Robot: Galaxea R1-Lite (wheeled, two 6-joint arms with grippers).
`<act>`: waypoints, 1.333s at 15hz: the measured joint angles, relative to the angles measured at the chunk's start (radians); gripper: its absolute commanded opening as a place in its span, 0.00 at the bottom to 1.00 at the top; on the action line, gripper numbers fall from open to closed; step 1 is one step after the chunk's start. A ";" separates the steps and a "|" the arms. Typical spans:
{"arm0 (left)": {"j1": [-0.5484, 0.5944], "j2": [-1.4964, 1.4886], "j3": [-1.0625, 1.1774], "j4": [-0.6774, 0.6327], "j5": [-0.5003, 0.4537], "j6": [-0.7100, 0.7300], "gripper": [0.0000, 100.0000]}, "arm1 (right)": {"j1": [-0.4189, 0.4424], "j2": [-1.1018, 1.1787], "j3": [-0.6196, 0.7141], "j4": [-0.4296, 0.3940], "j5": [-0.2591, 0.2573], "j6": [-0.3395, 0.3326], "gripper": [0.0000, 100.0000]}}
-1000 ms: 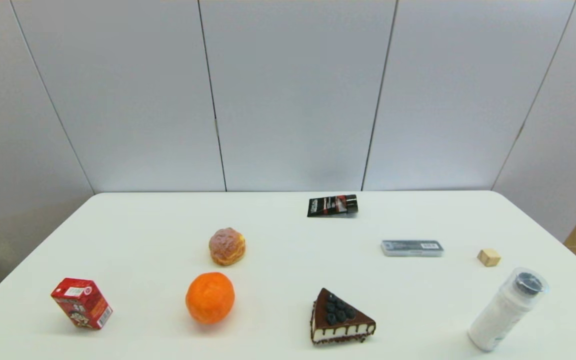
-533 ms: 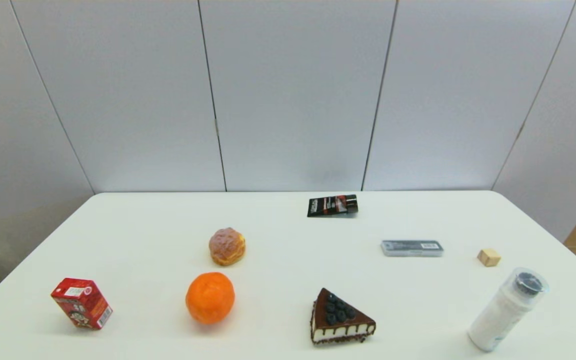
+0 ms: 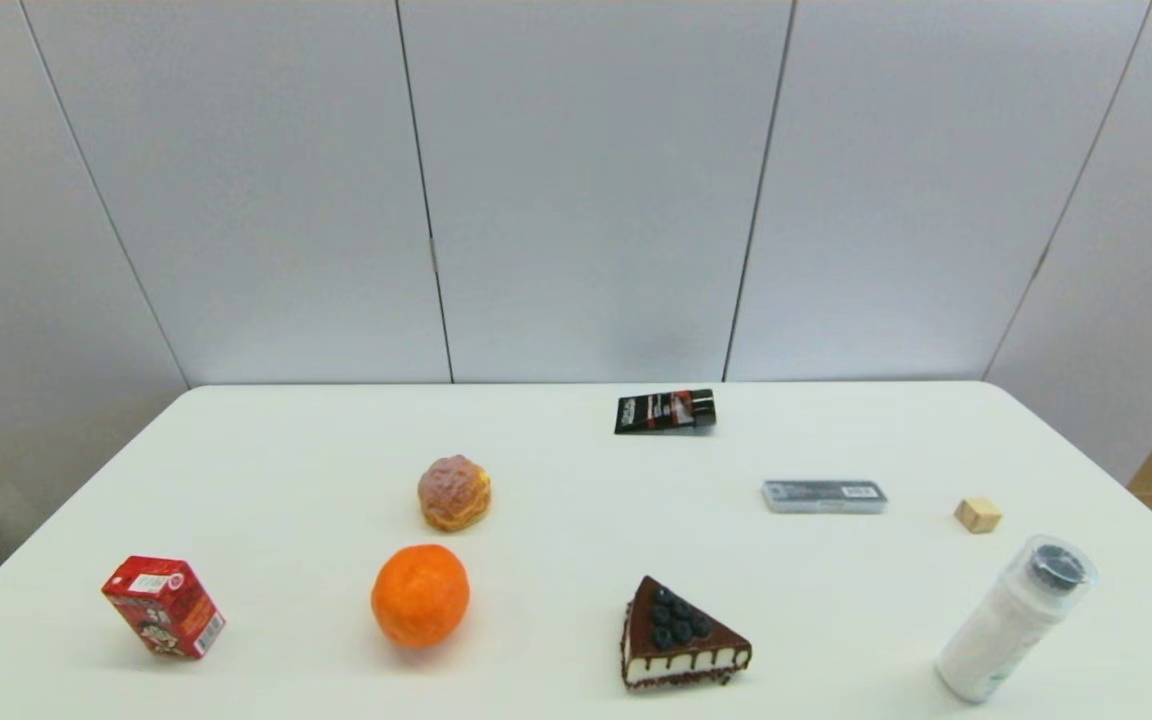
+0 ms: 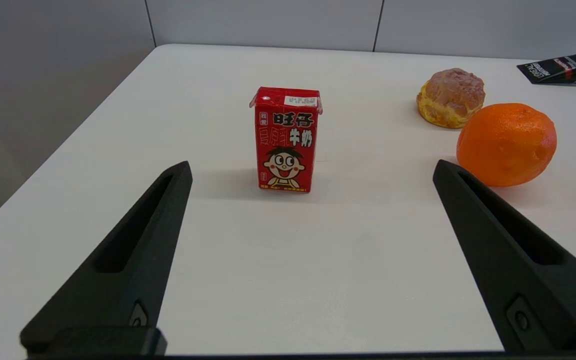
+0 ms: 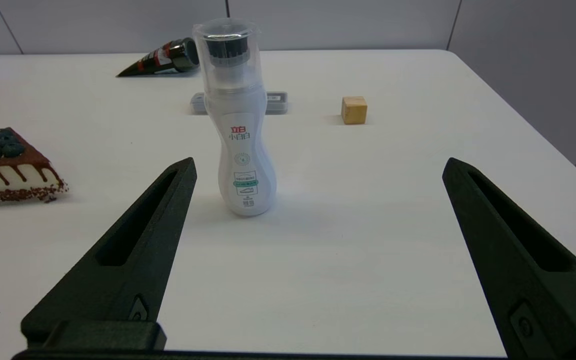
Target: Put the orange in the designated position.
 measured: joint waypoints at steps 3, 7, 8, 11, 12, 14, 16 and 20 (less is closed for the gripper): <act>0.000 0.000 0.000 0.000 0.000 0.000 1.00 | 0.000 0.000 0.000 0.000 0.000 0.000 1.00; 0.000 0.000 0.000 0.000 0.000 0.000 1.00 | 0.000 0.000 0.000 0.000 0.000 0.000 1.00; 0.000 0.000 0.000 0.000 0.000 0.000 1.00 | 0.000 0.000 0.000 0.000 0.000 0.000 1.00; 0.000 0.000 0.000 0.000 0.000 0.000 1.00 | 0.000 0.000 0.000 0.000 0.000 0.000 1.00; 0.000 0.000 0.000 0.000 0.000 0.000 1.00 | 0.000 0.000 0.000 0.000 0.000 0.001 1.00; 0.000 0.000 0.000 0.000 0.000 0.000 1.00 | 0.000 0.000 0.000 0.000 0.000 0.000 1.00; 0.000 0.000 0.000 0.000 0.000 0.000 1.00 | 0.000 0.000 -0.001 0.000 0.000 0.000 1.00; 0.000 0.000 0.000 0.000 0.000 0.000 1.00 | 0.000 0.000 -0.001 0.000 0.000 -0.001 1.00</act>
